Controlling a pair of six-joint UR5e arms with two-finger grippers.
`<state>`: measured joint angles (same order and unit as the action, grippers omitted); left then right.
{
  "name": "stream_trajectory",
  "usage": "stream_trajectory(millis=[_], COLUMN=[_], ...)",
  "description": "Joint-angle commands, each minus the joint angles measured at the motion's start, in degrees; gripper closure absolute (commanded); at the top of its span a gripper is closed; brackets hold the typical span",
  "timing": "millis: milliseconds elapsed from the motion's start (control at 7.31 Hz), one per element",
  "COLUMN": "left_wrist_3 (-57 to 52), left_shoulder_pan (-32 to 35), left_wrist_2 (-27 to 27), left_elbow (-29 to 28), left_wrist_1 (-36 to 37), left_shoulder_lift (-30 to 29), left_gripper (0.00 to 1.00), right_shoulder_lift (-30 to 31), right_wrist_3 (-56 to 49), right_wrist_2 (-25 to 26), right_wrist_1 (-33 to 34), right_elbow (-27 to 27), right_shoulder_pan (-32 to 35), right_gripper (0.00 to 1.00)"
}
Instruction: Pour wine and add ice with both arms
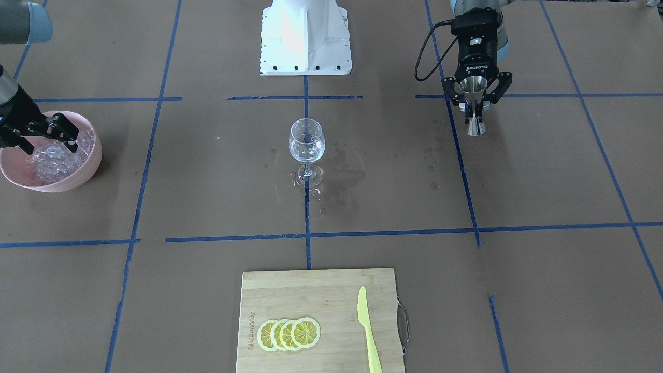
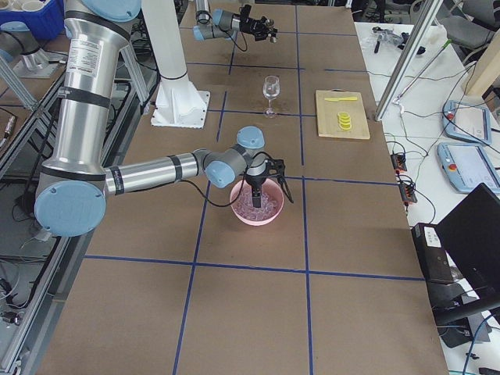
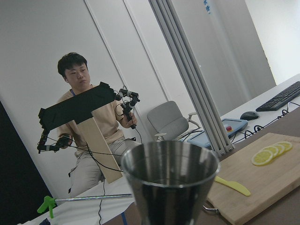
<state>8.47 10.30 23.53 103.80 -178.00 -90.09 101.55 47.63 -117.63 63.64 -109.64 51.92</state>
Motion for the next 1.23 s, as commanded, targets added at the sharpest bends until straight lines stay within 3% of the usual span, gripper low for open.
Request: stream_trajectory(millis=[0,410,547,820,1094], left_wrist_3=[0.05,0.05,0.05,0.05,4.32], left_shoulder_pan=[-0.02,-0.02,-0.02,-0.11,-0.11], left_wrist_2=[0.11,0.11,0.11,0.11,3.34], left_elbow=[0.0,0.0,0.0,0.0,-0.09], left_wrist_1=[0.02,0.02,0.02,0.02,0.02], left_shoulder_lift=[0.0,0.0,0.0,0.0,0.0], left_gripper=[1.0,1.0,1.0,1.0,1.0], right_shoulder_lift=[0.14,0.23,0.32,0.32,2.06], right_wrist_3=[-0.08,-0.43,-1.48,-2.54,-3.86], right_wrist_2=[0.12,0.03,-0.06,-0.14,-0.58], right_wrist_1=[0.43,0.61,0.61,0.7,0.61], right_elbow=[0.48,0.57,0.65,0.57,-1.61], right_shoulder_pan=[-0.93,-1.12,-1.03,-0.68,1.24], right_gripper=[0.23,0.73,0.84,1.0,1.0])
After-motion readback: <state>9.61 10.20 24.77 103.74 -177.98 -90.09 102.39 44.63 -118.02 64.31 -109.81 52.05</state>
